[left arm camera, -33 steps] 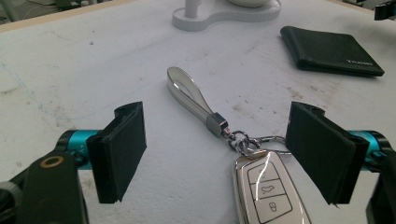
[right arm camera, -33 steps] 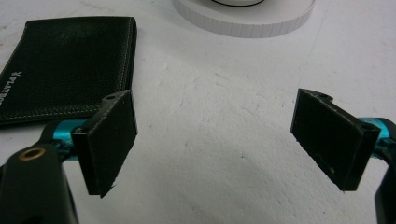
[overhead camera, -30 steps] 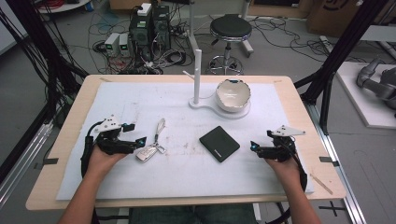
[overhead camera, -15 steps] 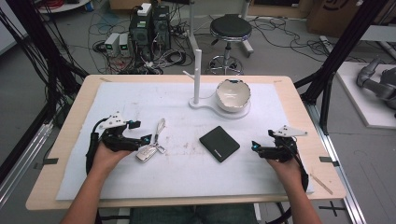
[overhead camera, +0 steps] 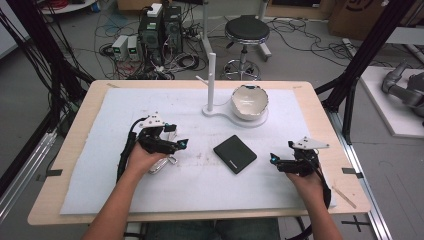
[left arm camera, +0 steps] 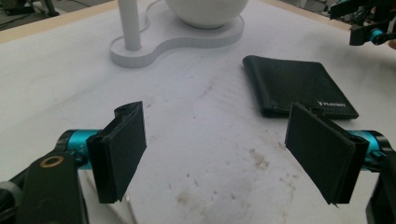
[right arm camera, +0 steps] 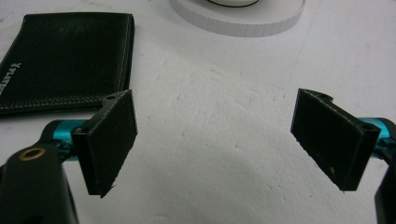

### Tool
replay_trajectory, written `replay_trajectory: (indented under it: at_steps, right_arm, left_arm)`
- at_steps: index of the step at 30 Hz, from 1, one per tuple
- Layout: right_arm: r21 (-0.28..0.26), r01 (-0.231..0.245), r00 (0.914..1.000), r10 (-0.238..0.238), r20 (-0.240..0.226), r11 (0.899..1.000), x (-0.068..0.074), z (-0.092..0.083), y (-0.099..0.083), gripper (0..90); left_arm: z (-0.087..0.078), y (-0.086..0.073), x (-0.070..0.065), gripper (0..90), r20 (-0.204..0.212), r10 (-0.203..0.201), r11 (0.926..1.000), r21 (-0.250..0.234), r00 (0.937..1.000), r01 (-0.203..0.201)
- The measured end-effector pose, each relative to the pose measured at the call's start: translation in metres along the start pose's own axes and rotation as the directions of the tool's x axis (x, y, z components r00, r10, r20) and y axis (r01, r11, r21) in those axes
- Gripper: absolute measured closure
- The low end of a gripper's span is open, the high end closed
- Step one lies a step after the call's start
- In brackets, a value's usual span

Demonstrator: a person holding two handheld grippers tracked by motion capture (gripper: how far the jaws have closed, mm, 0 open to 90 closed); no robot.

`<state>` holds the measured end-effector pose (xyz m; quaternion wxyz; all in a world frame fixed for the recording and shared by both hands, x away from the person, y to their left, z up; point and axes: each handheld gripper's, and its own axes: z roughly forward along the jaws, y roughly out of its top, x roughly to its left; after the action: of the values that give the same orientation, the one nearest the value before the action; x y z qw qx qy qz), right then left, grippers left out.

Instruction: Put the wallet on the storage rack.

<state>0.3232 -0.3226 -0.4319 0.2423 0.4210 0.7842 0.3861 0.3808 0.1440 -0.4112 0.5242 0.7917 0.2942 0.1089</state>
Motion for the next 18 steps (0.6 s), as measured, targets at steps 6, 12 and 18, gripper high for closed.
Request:
replay_trajectory:
  at_steps: [6, 12, 18]
  right_arm:
    - [-0.004, 0.009, 1.0000, -0.009, -0.004, 1.000, 0.002, -0.004, -0.002, 14.6]
    - [-0.006, -0.009, 1.0000, 0.009, 0.004, 1.000, -0.001, -0.012, -0.008, 14.6]
    - [-0.007, -0.017, 0.9999, 0.017, 0.004, 1.000, -0.003, -0.016, -0.011, 14.6]
  left_arm:
    - [0.025, 0.008, -0.007, 20.5, 0.039, -0.014, 0.9995, 0.029, 0.9991, 0.013]
    - [0.052, 0.014, -0.016, 20.5, 0.086, -0.012, 0.9973, 0.073, 0.9962, 0.005]
    - [0.074, 0.019, -0.022, 20.5, 0.112, -0.014, 0.9941, 0.108, 0.9936, 0.002]
